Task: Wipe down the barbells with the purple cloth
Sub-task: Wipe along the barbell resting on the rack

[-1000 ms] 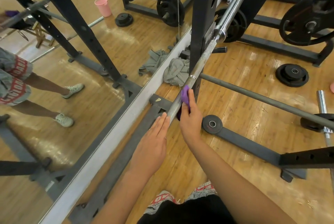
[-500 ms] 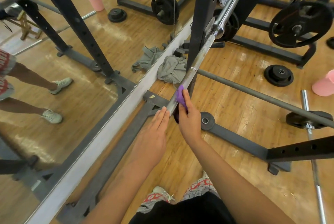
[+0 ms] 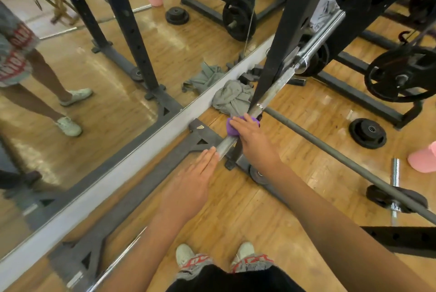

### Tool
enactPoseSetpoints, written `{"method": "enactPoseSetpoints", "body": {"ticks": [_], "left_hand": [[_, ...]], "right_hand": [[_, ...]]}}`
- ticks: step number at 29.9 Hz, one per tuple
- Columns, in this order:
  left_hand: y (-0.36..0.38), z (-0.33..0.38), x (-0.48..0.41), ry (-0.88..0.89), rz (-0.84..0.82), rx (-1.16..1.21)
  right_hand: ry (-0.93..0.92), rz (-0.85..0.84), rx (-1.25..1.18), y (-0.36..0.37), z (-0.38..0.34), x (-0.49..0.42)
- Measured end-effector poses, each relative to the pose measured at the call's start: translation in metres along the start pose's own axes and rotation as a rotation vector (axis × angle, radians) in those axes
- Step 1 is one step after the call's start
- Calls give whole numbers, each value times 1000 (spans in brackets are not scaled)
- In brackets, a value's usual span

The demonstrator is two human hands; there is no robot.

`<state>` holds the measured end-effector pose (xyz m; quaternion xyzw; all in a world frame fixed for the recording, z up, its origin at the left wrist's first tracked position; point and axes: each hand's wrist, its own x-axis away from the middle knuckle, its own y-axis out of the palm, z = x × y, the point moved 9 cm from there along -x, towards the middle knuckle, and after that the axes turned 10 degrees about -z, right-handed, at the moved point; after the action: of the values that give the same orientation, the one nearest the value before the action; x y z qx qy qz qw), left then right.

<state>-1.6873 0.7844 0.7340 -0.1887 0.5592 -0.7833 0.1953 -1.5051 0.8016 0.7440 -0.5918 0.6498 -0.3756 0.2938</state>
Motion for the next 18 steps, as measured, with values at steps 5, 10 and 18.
{"method": "enactPoseSetpoints", "body": {"ticks": [5,10,18], "left_hand": [[0,1,-1,-34,-8,-33],[1,4,3,-113,-2,-30],[-1,5,4,-171,11,-47]], "right_hand": [[-131,-19,62,15,-21,10],[-323,-152,138,17,-21,12],[-223,-125,67,-3,5,-7]]}}
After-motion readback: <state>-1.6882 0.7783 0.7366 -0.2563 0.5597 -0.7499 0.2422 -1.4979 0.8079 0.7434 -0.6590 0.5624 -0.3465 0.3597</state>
